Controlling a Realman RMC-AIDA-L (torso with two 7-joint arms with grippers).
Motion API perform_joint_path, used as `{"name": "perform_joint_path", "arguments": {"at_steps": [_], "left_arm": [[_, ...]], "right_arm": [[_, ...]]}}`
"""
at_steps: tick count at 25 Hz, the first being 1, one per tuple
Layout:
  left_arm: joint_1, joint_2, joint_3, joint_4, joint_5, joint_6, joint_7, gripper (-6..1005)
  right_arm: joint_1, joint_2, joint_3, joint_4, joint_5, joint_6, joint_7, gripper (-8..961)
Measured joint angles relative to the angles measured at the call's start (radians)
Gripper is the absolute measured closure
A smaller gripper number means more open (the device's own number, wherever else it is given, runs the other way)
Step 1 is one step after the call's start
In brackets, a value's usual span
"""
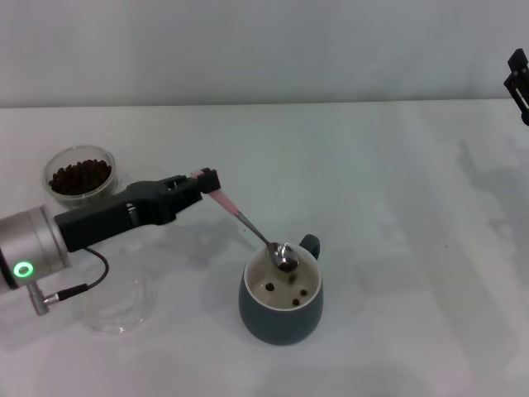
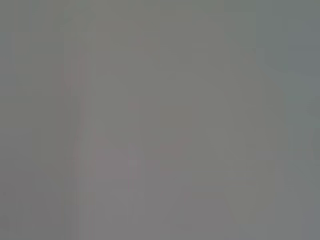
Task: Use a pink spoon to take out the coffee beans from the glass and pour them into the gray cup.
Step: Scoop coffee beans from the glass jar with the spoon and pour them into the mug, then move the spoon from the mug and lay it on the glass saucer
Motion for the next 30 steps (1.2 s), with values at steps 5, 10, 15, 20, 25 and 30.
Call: {"name": "perform_joint_path", "arguments": {"at_steps": [5,10,15,20,25,30], "left_arm": [[-0.018,-0.001,0.060,0.000,-0.005,-0.009,0.102,862],[-0.028,-0.002,0.063,0.008,-0.006,-0.023,0.151,862],[-0.015,-0.002,0.060,0.011,-0.042,-0.039,0.186,862],[0.021,-0.001,0.063,0.009,-0.154,-0.064,0.178,862],[0.053,0.000,0.056,0.005,-0.188,-0.080,0.100,862],[0.163,0.002,0.053,0.004,-0.352,-0.096,0.024,862]], "right_arm": [[-0.002,0.000,0.000,0.000,0.000,-0.015,0.008,96],[-0.002,0.000,0.000,0.000,0.000,-0.017,0.009,96],[0.001,0.000,0.000,0.005,0.000,-0.017,0.009,96],[0.001,0.000,0.003,0.005,0.000,-0.017,0.009,96],[0.004,0.000,0.004,0.006,0.000,-0.029,0.009,96],[0.009,-0.001,0.002,0.006,0.000,-0.030,0.009,96]]}}
